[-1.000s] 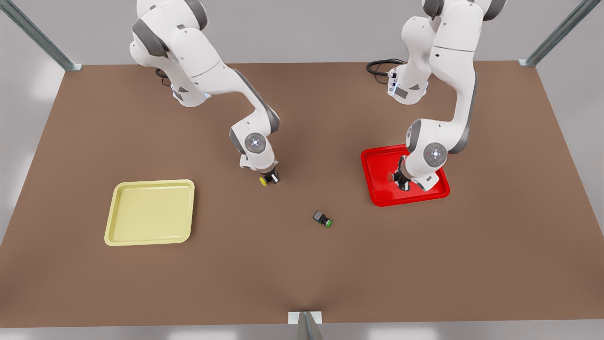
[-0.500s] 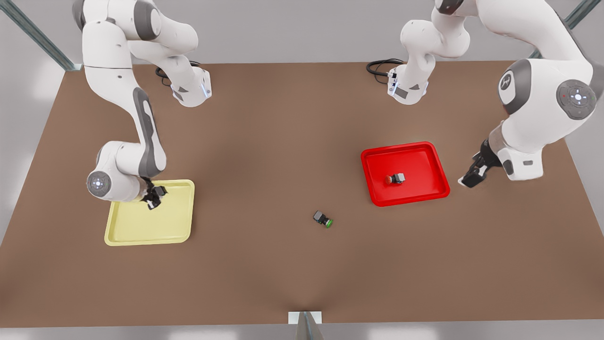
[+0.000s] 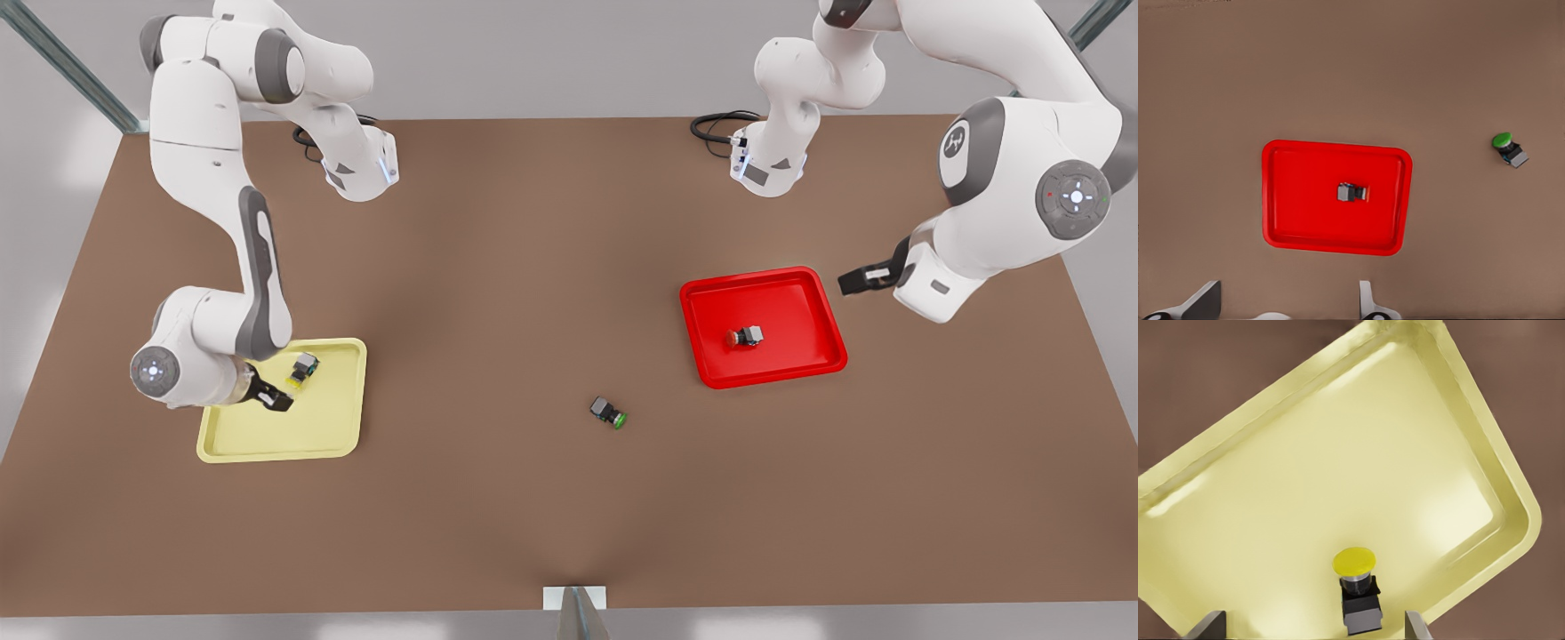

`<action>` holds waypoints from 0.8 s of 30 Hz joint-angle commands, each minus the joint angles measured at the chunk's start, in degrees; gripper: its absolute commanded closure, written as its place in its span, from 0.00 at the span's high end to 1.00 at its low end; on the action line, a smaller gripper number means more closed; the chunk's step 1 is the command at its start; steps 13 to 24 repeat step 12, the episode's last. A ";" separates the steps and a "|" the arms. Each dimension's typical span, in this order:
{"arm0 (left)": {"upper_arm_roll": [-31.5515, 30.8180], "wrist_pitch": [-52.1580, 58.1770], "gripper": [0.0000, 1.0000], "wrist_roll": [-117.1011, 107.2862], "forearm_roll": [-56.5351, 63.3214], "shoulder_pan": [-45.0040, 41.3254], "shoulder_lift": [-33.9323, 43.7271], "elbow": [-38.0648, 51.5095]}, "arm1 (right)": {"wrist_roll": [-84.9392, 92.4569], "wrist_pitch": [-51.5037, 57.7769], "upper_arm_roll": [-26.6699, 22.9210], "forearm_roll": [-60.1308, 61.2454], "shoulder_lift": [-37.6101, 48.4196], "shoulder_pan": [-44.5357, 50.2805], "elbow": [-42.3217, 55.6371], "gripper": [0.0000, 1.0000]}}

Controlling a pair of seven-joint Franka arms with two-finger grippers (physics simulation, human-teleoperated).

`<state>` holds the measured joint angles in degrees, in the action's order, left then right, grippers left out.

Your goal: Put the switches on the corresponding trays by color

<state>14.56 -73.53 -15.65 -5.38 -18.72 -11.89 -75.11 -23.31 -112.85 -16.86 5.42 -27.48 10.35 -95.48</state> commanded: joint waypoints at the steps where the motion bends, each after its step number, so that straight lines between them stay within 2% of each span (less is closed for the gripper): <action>1: 0.03 1.28 1.00 26.55 0.02 0.00 0.11 0.05 | 29.55 18.62 -0.02 -0.50 0.24 -0.15 10.56 1.00; 2: 0.03 1.37 1.00 26.55 0.02 0.00 0.11 0.05 | 33.42 22.50 -0.37 -0.59 1.64 -0.41 15.41 1.00; 5: 0.03 1.46 1.00 26.55 0.02 0.00 0.11 0.05 | 37.02 28.21 0.25 -3.93 14.29 -0.68 15.59 1.00; 7: 0.03 1.54 1.00 26.46 0.02 0.00 0.11 0.05 | 36.50 32.16 2.80 -6.03 18.61 -1.12 15.50 1.00; 24: 0.03 1.72 1.00 25.40 0.02 0.00 0.11 0.05 | 36.32 33.75 3.85 -7.18 19.13 -1.91 15.32 1.00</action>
